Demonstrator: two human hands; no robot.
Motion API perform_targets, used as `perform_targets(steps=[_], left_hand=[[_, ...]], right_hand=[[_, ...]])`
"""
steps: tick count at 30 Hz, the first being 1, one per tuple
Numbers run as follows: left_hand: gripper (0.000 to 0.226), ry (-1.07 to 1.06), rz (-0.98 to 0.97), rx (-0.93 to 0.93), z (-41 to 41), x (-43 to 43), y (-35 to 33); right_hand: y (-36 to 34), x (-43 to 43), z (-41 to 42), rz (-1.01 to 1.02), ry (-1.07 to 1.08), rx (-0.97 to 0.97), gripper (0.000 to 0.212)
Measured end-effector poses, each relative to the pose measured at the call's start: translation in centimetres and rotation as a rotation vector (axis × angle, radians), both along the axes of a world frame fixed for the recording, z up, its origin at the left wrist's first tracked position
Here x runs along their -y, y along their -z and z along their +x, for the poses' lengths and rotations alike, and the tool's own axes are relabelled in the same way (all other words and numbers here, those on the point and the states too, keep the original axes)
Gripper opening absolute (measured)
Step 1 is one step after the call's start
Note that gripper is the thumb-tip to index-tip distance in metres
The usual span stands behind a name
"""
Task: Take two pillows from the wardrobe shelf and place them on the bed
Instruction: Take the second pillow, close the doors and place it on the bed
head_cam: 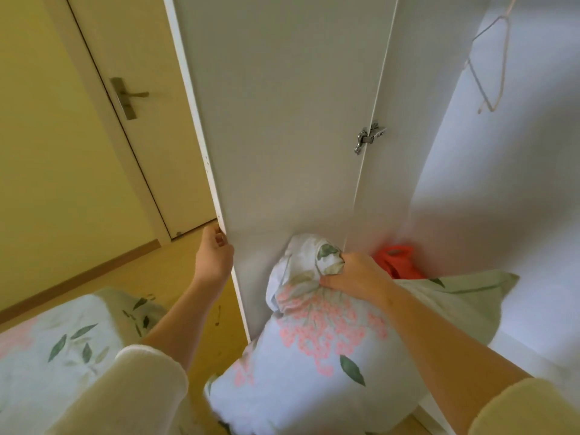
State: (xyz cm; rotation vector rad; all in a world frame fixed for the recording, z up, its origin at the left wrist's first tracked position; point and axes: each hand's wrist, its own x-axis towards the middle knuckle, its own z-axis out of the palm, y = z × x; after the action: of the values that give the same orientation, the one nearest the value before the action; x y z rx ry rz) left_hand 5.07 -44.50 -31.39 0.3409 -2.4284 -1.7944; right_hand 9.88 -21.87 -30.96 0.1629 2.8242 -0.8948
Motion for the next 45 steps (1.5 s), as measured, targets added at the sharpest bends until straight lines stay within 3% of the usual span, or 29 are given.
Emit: perform_targets(steps=[6,9,16,20,25,34,36,40,45], left_hand=[[0.009,0.161,-0.103,0.024,4.0,-3.6,0.5],[0.016,0.258,-0.147,0.061,5.1,-6.5,0.9],[0.011,0.353,-0.305,-0.038,9.2,-13.7,1.6],[0.049,0.452,-0.294,-0.044,11.0,-18.9,1.2],[0.059,0.562,-0.426,-0.04,11.7,-27.1,1.1],[0.089,0.67,-0.24,0.029,10.7,-36.6,2.2],[0.085,0.732,-0.195,-0.043,10.3,-37.2,2.7],[0.094,0.871,-0.13,0.03,9.0,-38.2,3.8],[0.096,1.054,-0.148,-0.016,6.8,-38.1,4.7]], right_hand=[[1.3,-2.7,2.2,0.079,0.09,0.076,0.053],[1.8,-4.1,3.7,0.124,0.129,0.116,0.052],[2.8,-8.4,8.4,0.148,0.191,0.172,0.049],[3.1,-11.2,11.4,0.143,0.267,0.215,0.051],[3.1,-15.0,15.2,0.114,0.469,0.25,0.048],[3.7,-20.0,19.4,0.06,0.734,0.201,0.029],[3.8,-20.7,19.2,0.044,0.748,0.19,0.029],[4.1,-21.6,18.3,0.039,0.777,0.204,0.031],[4.6,-22.1,16.9,0.031,0.819,0.214,0.037]])
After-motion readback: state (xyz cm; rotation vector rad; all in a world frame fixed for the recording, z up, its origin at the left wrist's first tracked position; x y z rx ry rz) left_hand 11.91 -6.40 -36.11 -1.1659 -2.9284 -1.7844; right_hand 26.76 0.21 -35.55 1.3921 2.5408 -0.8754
